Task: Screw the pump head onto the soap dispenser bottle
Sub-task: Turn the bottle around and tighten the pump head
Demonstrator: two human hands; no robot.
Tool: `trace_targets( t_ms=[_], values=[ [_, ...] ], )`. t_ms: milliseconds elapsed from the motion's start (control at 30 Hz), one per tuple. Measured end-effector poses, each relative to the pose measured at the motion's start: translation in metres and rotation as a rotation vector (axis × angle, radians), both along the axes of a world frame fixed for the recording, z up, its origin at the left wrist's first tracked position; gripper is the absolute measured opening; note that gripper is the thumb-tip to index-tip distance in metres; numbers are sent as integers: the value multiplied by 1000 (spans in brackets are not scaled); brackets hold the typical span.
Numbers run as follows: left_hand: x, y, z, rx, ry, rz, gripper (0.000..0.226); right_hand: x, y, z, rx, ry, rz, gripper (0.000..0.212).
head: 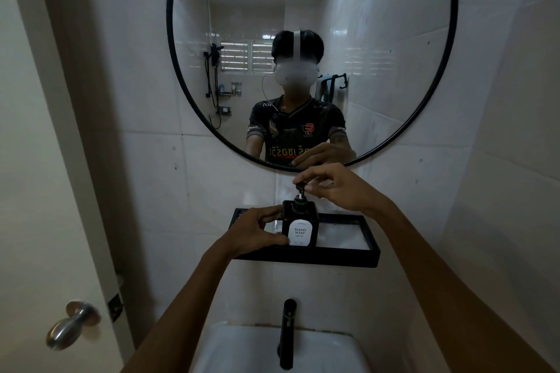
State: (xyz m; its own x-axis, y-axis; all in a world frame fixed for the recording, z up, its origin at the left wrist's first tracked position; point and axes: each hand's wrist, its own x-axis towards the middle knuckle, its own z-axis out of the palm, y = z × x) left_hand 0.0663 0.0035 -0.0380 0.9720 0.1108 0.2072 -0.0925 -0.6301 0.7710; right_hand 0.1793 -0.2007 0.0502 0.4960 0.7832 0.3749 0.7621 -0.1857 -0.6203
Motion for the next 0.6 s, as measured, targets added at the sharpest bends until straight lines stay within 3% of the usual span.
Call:
trace_targets(
  t_ms=[600],
  values=[
    [1,1,-1,-1,8,2,84,0,0,-1,2,-24,14,24]
  ],
)
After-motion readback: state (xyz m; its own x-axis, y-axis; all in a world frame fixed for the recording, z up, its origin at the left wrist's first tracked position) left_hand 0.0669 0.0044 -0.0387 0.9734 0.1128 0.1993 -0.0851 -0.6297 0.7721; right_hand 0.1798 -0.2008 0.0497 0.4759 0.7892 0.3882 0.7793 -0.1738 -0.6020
